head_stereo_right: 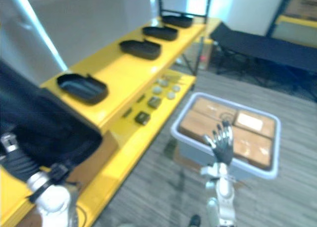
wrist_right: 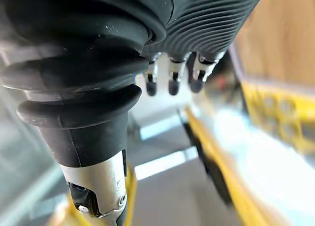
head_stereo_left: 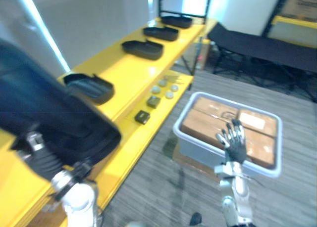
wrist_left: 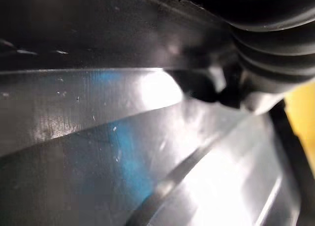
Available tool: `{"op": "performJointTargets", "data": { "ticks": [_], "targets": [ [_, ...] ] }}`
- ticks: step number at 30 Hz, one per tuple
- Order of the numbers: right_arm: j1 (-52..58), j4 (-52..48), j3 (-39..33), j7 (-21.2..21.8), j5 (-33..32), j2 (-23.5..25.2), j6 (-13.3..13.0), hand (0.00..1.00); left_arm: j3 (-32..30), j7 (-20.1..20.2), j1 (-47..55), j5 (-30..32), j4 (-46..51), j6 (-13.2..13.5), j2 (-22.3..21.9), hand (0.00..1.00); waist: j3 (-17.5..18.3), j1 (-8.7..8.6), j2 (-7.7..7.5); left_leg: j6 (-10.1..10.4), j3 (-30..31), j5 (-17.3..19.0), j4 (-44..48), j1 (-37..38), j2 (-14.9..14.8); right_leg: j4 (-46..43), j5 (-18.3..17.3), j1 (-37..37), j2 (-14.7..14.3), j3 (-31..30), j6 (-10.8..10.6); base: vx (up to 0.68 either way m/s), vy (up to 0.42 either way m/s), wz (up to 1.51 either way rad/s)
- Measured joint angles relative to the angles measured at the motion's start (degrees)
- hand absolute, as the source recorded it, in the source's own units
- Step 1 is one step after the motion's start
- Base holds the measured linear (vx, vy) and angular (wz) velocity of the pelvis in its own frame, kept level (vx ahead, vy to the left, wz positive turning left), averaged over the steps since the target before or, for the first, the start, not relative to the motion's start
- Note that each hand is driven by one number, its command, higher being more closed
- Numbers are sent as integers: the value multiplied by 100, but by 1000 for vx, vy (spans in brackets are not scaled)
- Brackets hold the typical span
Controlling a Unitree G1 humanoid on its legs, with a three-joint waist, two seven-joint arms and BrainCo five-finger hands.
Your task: Walk over and take plastic housings, then place them on the shelf
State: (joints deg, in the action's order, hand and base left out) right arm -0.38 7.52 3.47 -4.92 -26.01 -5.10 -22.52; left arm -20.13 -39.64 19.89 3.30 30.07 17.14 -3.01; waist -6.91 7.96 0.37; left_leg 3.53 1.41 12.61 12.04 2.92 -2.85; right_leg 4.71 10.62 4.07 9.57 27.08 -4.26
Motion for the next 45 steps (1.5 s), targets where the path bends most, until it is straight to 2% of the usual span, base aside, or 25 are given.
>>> {"op": "performJointTargets", "data": {
  "ticks": [3, 5, 7, 13, 17, 19, 20, 21, 25, 30, 31, 32, 33, 34, 35, 36, 39, 44, 45],
  "targets": [
    [-153, 0, 242, 36, 5, 15, 47, 0, -323, 75, 50, -18, 8, 67, 0, 100, 7, 154, -110, -47, 237, -93, -69, -100, 120, 1, -10, 25, 116, 176, -12, -2, 54, 50],
    [-252, 2, 419, 119, -7, 55, 116, 0, -444, 251, 88, -45, 32, 178, -8, 100, -29, 300, -199, -86, 292, -159, -141, -111, 187, -2, -33, 32, 213, 271, -42, -21, 34, 23],
    [-276, 2, 596, 155, 10, 96, 161, 0, -459, 401, 113, -125, 35, 218, -35, 100, -51, 371, -246, -104, 326, -166, -148, -115, 262, -3, -111, 95, 289, 286, -123, -32, 38, 11],
    [-318, 91, 922, 133, 452, 115, 398, 0, -461, 455, 231, -147, 39, 268, -193, 100, -83, 365, -294, -108, 388, -153, -147, -112, 263, -5, -232, 144, 284, 351, -155, -10, 4, 5],
    [-333, 91, 972, 331, 455, 71, 626, 0, -493, 413, 284, -346, 39, 268, -213, 100, -100, 366, -299, -82, 314, -136, -110, -134, 226, -9, -246, 145, 232, 414, -132, 32, -4, 3],
    [-264, 57, 964, 398, 455, 50, 716, 0, -373, 441, 282, -350, 39, 265, -200, 100, -138, 257, -295, -87, 170, -140, 39, -280, 235, -10, -285, 276, 277, 683, -137, 7, -5, 73],
    [-151, 33, 896, 398, 462, 16, 762, 0, -190, 531, 215, -352, 39, 263, -175, 100, -195, 88, -298, -125, -224, -164, 198, -447, 206, -13, -316, 430, 337, 1048, -184, 5, 17, 132],
    [-17, 33, 877, 362, 526, -15, 779, 0, -74, 698, 210, -379, 41, 266, -177, 100, -245, 78, -294, -154, -439, -186, 247, -493, 180, -85, -359, 524, 389, 1242, -250, 1, 32, 114],
    [170, 34, 913, 375, 904, 49, 776, 0, 104, 830, 326, -547, 40, 169, -216, 100, -388, 217, -272, -193, -315, -211, 234, -495, 241, -321, -533, 551, 507, 1301, -254, 11, 70, 33],
    [157, 47, 890, 617, 1182, -122, 639, 0, 321, 981, 229, -461, 40, 170, -35, 100, -443, 198, -250, -203, -299, -209, 229, -511, 286, -575, -725, 552, 591, 1375, -221, 13, 44, 15],
    [157, 47, 889, 627, 1261, -200, 607, 0, 400, 1059, 184, -459, 39, 170, 86, 100, -450, 168, -242, -207, -231, -213, 232, -512, 306, -680, -820, 549, 610, 1355, -168, 36, 32, 55],
    [170, 46, 841, 620, 1285, -283, 587, 0, 542, 1182, 96, -460, 10, 173, 291, 100, -453, 25, -235, -239, -2, -282, 235, -546, 391, -867, -1048, 548, 624, 1083, 20, 40, 62, 90],
    [196, 43, 734, 606, 1273, -341, 572, 0, 682, 1325, -50, -463, -53, 175, 459, 100, -450, -111, -241, -257, 125, -382, 240, -607, 460, -989, -1290, 524, 610, 588, 319, 37, 63, 127],
    [211, 35, 582, 600, 1267, -386, 546, 0, 831, 1441, -235, -462, -138, 184, 628, 100, -451, -215, -263, -278, 199, -467, 207, -636, 526, -1119, -1502, 485, 602, 87, 423, 40, 58, 133],
    [210, 16, 371, 587, 1236, -419, 540, 0, 992, 1572, -468, -462, -256, 205, 816, 100, -480, -272, -316, -263, 319, -541, 217, -695, 610, -1260, -1722, 426, 632, -446, 360, 11, 36, 109],
    [198, 13, 237, 588, 1212, -430, 541, 0, 1078, 1625, -595, -462, -321, 218, 894, 100, -507, -262, -323, -243, 319, -558, 277, -773, 627, -1342, -1777, 386, 637, -668, 249, -9, 23, 80],
    [164, 7, 3, 686, 1213, -474, 540, 0, 1189, 1626, -611, -475, -450, 220, 929, 100, -580, -242, -261, -139, 259, -613, 428, -883, 450, -1357, -1740, 408, 479, -688, 36, -69, -32, 22],
    [237, -189, -55, 851, 1222, -502, 534, 0, 1253, 1604, -496, -501, -454, 220, 861, 100, -847, -266, -117, 68, 152, -679, 382, -776, 100, -1355, -1742, 424, 156, -843, 15, -185, -72, -18],
    [348, -287, -55, 857, 1223, -489, 534, 0, 1266, 1607, -385, -499, -454, 220, 816, 100, -862, -299, -104, 97, 115, -689, 348, -779, 45, -1373, -1789, 422, 129, -875, -67, -196, -41, -20]
  ]
}}
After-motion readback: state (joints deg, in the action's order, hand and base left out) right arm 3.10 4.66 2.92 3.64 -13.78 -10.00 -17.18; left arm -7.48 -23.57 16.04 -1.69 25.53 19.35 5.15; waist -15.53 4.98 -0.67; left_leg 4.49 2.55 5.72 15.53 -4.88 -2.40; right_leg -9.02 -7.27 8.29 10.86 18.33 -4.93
